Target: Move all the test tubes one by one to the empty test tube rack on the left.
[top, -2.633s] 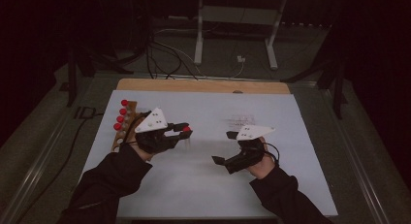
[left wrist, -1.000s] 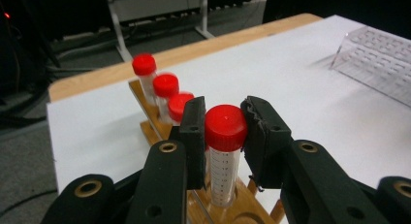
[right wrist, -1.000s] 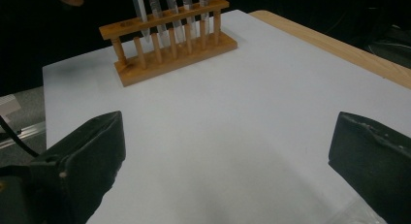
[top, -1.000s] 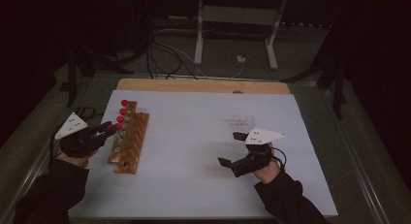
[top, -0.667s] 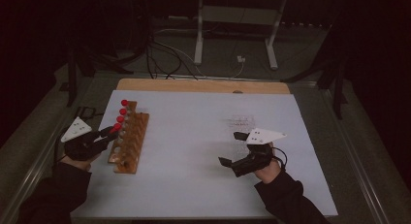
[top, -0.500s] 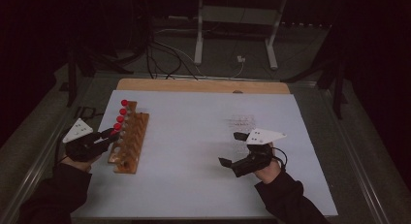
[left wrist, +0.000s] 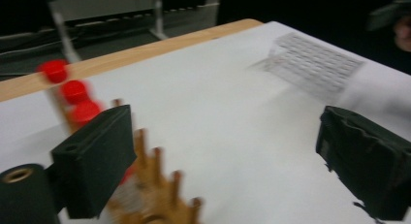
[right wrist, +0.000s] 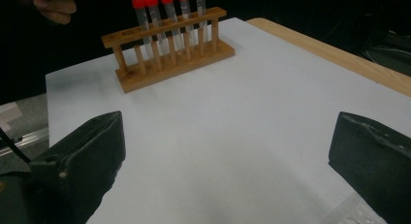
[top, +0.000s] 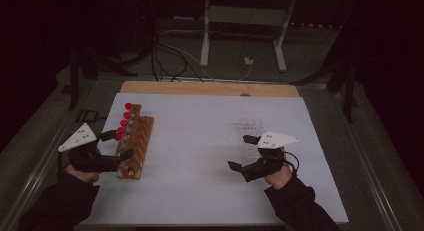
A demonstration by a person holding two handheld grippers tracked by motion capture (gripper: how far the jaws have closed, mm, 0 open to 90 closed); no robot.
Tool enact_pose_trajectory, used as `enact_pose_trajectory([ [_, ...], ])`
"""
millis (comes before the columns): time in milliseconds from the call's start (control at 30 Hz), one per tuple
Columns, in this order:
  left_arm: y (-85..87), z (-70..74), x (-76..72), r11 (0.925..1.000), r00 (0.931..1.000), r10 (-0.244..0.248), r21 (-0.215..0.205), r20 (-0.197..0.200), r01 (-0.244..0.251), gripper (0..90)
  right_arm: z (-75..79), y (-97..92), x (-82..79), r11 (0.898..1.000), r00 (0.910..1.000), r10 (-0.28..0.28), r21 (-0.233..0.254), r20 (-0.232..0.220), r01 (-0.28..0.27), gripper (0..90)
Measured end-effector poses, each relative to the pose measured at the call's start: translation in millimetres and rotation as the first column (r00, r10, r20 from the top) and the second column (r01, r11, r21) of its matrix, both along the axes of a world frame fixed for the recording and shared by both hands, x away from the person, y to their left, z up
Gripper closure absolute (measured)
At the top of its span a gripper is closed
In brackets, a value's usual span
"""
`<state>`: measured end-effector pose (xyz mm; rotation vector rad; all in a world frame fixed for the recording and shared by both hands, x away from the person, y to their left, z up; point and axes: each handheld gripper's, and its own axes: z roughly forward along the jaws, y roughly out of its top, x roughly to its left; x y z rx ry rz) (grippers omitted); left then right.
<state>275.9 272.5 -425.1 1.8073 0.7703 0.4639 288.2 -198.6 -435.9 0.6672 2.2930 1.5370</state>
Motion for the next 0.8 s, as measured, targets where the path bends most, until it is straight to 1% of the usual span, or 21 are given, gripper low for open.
enact_pose_trajectory([
  [33, -4.1, 0.1, -1.0, 0.9997, 0.9997, -0.025, -0.004, -0.003, 0.025, 3.1, 0.0, -0.1, -0.2, 1.000, 1.0000, 0.000, -0.001, 0.001, 0.000, 0.0],
  [67, -8.8, 0.0, -2.2, 0.9993, 0.9993, -0.037, 0.001, -0.003, 0.037, 2.2, -0.1, -0.1, -0.4, 1.000, 1.0000, 0.001, -0.002, 0.001, -0.001, 0.0],
  [200, -28.6, -4.1, -5.8, 0.9951, 0.9951, -0.099, 0.004, -0.001, 0.099, 1.6, -0.8, -0.9, -0.1, 1.000, 1.0000, -0.005, -0.005, 0.005, 0.005, 0.0],
  [233, -34.0, -5.7, -7.0, 0.9933, 0.9933, -0.115, 0.005, 0.002, 0.115, 1.6, -0.9, -1.1, -0.2, 1.000, 1.0000, -0.006, -0.005, 0.005, 0.006, 0.0],
  [300, -44.3, -9.2, -8.2, 0.9887, 0.9887, -0.150, -0.005, -0.003, 0.150, 1.6, -1.6, -1.3, -0.2, 1.000, 0.9999, -0.008, -0.008, 0.006, 0.008, 0.0],
  [367, -54.4, -13.0, -9.3, 0.9838, 0.9838, -0.179, -0.002, -0.008, 0.179, 1.6, -2.4, -1.3, -0.1, 1.000, 0.9999, -0.010, -0.009, 0.003, 0.010, 0.0],
  [433, -63.3, -17.2, -10.8, 0.9806, 0.9806, -0.196, 0.009, 0.004, 0.196, 1.6, -2.8, -1.3, 0.1, 1.000, 0.9999, -0.010, -0.010, 0.002, 0.010, 0.0],
  [467, -67.3, -19.8, -11.1, 0.9786, 0.9786, -0.206, 0.009, 0.001, 0.206, 1.6, -3.0, -1.3, 0.1, 1.000, 0.9999, -0.010, -0.011, 0.003, 0.010, 0.0],
  [500, -71.1, -23.3, -11.0, 0.9773, 0.9774, -0.212, 0.006, -0.001, 0.212, 1.6, -3.1, -1.4, 0.3, 1.000, 1.0000, -0.008, -0.008, 0.000, 0.008, 0.0],
  [567, -78.5, -31.4, -12.2, 0.9766, 0.9766, -0.215, 0.016, 0.012, 0.215, 1.6, -3.6, -1.4, 0.6, 1.000, 1.0000, -0.009, -0.012, 0.001, 0.009, 0.0],
  [600, -81.2, -35.4, -11.7, 0.9745, 0.9745, -0.224, 0.010, 0.005, 0.224, 1.6, -3.9, -1.5, 0.7, 1.000, 1.0000, -0.008, -0.012, 0.001, 0.008, 0.0],
  [633, -83.9, -39.5, -11.4, 0.9743, 0.9743, -0.225, 0.005, 0.003, 0.225, 1.6, -4.1, -1.6, 0.9, 1.000, 1.0000, -0.008, -0.011, 0.001, 0.008, 0.0],
  [667, -86.1, -43.5, -11.3, 0.9759, 0.9759, -0.218, 0.005, 0.007, 0.218, 1.6, -4.4, -1.7, 1.0, 1.000, 1.0000, -0.009, -0.013, 0.000, 0.009, 0.0],
  [767, -91.3, -55.0, -9.8, 0.9800, 0.9800, -0.199, -0.003, -0.007, 0.199, 1.6, -4.9, -2.0, 1.0, 1.000, 0.9999, -0.013, -0.013, 0.000, 0.013, 0.0],
  [800, -92.9, -58.4, -10.1, 0.9820, 0.9820, -0.189, 0.002, 0.001, 0.189, 1.6, -5.0, -2.1, 1.1, 1.000, 0.9999, -0.013, -0.013, 0.000, 0.013, 0.0],
])
